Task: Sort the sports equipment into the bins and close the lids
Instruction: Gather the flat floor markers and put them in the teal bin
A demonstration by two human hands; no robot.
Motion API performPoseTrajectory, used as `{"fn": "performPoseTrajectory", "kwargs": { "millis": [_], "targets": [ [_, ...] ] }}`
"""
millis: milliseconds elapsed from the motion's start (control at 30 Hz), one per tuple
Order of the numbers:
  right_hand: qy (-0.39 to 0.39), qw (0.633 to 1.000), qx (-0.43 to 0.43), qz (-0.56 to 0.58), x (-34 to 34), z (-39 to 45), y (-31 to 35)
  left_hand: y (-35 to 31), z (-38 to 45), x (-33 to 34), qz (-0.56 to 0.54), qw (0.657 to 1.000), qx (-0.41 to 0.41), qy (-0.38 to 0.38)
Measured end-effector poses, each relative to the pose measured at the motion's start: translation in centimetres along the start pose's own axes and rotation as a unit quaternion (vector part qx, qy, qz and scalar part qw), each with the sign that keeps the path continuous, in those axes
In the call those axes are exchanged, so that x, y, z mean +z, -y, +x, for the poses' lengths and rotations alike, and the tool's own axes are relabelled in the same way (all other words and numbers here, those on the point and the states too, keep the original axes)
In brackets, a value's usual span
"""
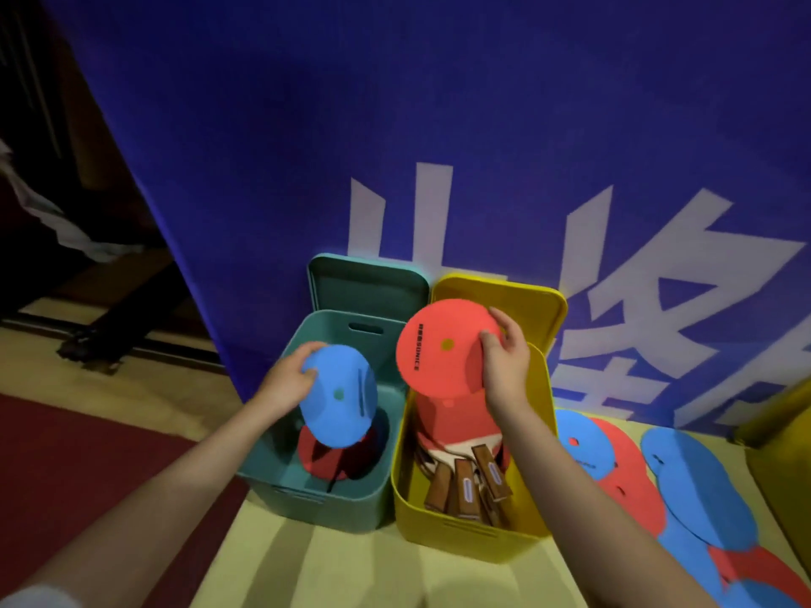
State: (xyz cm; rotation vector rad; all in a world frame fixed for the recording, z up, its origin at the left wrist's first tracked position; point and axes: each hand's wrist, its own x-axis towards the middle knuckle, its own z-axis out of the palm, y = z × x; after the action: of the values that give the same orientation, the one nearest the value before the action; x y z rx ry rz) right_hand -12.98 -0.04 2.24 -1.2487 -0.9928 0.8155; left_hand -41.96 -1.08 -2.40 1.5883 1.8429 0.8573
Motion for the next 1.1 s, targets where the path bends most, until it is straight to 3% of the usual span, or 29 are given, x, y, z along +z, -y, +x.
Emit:
{"fn": "performPoseTrajectory", "kwargs": {
  "millis": [100,200,433,533,667,800,933,1100],
  "targets": [
    [0.009,1.0,0.01,-0.007,3.1,-0.2,-0.7,2.8,2.4,1.6,0.021,0.994,0.005,0.106],
    [0.015,0.999,0.038,-0.023,5.4,-0.5,-2.1,6.0,4.8,3.0,0.048,0.985,-0.035,0.16],
    [0.034,0.995,0.038,-0.085,7.7,-1.3,-5.0,8.6,6.9,5.0,0.116,0.971,-0.083,0.193],
    [0.055,0.992,0.011,-0.117,8.7,-1.4,-5.5,8.7,7.3,5.3,0.157,0.962,-0.065,0.215],
    [0.105,0.98,0.002,-0.169,10.8,-1.0,-5.7,6.3,7.1,3.2,0.135,0.979,0.025,0.154],
    [0.141,0.964,-0.01,-0.225,13.5,-0.9,-6.4,5.4,6.3,-0.4,0.084,0.985,0.153,0.015],
    [0.191,0.941,0.04,-0.275,16.5,-1.4,-8.3,7.6,5.8,-1.7,0.089,0.99,0.105,-0.019],
    [0.251,0.914,0.104,-0.301,19.6,-3.0,-11.8,10.1,5.5,-1.5,-0.015,0.998,0.057,-0.023]
  ]
}}
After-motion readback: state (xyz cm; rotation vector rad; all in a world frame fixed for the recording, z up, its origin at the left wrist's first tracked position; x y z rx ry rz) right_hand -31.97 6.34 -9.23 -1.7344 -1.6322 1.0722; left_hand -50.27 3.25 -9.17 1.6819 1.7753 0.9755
